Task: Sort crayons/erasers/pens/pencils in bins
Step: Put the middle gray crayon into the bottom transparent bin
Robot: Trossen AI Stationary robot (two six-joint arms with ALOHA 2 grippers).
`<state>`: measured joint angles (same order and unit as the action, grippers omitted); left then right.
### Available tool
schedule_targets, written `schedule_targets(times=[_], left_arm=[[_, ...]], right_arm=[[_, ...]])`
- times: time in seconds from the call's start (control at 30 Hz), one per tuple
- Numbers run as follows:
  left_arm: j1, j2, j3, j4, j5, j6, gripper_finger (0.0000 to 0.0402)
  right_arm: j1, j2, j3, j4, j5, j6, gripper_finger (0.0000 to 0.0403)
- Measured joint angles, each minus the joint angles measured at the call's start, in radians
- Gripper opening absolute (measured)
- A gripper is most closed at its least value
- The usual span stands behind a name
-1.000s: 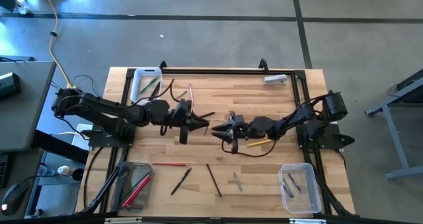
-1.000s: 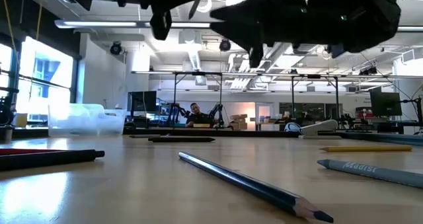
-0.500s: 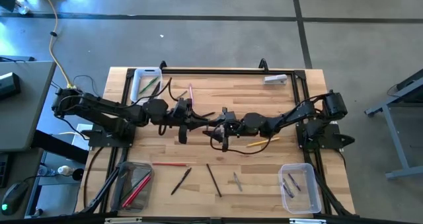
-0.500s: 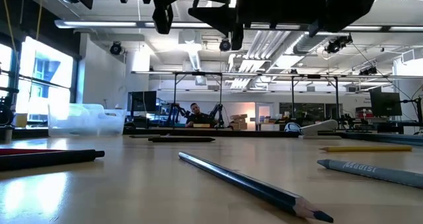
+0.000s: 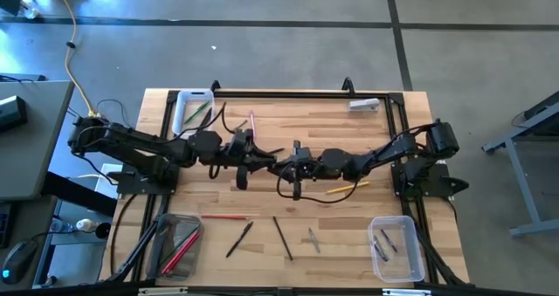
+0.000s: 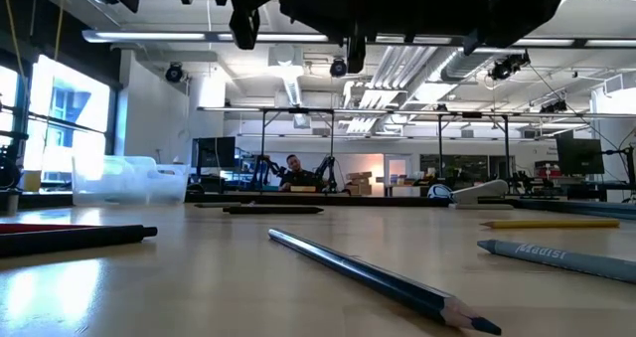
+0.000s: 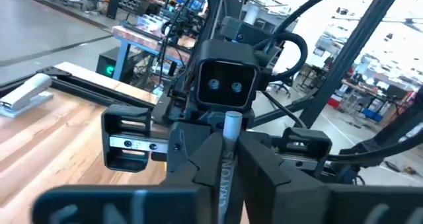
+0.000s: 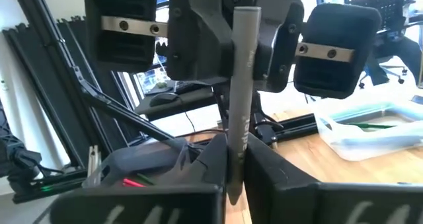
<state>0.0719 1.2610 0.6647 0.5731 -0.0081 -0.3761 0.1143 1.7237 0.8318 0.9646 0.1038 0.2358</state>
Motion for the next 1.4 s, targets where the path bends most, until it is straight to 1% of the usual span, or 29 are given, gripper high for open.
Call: schedule_targets(times=[0.07, 0.17, 0.27, 0.33, 0.43, 0.5, 0.57, 0.63, 0.77, 0.93, 1.07, 1.13, 1.23, 1.4], left_arm=[[0.000, -0.009, 0.000, -0.003, 0.001, 0.020, 0.0055], [0.000, -0.038, 0.000, -0.020, 0.000, 0.060, 0.0085], [0.000, -0.081, 0.000, -0.064, -0.002, 0.136, 0.0108], [0.000, -0.112, 0.000, -0.107, -0.013, 0.187, 0.0117], [-0.002, -0.144, -0.041, -0.099, -0.047, 0.231, 0.0118], [-0.002, -0.158, -0.082, -0.086, -0.069, 0.240, 0.0110], [-0.001, -0.163, -0.134, -0.015, -0.087, 0.241, 0.0095], [0.000, -0.163, -0.188, 0.079, -0.091, 0.242, 0.0078], [0.000, -0.162, -0.285, 0.236, -0.109, 0.256, 0.0043], [0.004, -0.162, -0.354, 0.330, -0.144, 0.268, 0.0007], [0.007, -0.162, -0.364, 0.337, -0.146, 0.280, 0.0003], [0.007, -0.162, -0.364, 0.337, -0.146, 0.290, 0.0004], [0.004, -0.162, -0.364, 0.337, -0.137, 0.294, 0.0002], [0.004, -0.162, -0.364, 0.330, -0.131, 0.293, 0.0001]], right_arm=[[0.000, -0.002, 0.000, -0.020, 0.000, -0.004, 0.0022], [-0.002, -0.017, 0.000, -0.076, 0.008, -0.007, 0.0024], [-0.002, -0.055, 0.000, -0.179, 0.043, -0.020, 0.0016], [-0.003, -0.093, 0.000, -0.278, 0.058, -0.019, 0.0011], [0.005, -0.171, 0.000, -0.462, 0.070, 0.014, 0.0009], [0.024, -0.227, 0.000, -0.613, 0.096, 0.055, 0.0010], [0.051, -0.286, 0.000, -0.778, 0.132, 0.119, 0.0012], [0.084, -0.339, 0.000, -0.929, 0.164, 0.211, 0.0012], [0.174, -0.416, 0.000, -1.202, 0.212, 0.456, 0.0012], [0.313, -0.442, 0.001, -1.391, 0.217, 0.762, 0.0013], [0.422, -0.427, 0.054, -1.561, 0.202, 0.981, 0.0013], [0.475, -0.422, 0.093, -1.660, 0.177, 1.092, 0.0013], [0.550, -0.409, 0.143, -1.772, 0.114, 1.264, 0.0013], [0.675, -0.359, 0.169, -1.842, -0.031, 1.525, 0.0013]])
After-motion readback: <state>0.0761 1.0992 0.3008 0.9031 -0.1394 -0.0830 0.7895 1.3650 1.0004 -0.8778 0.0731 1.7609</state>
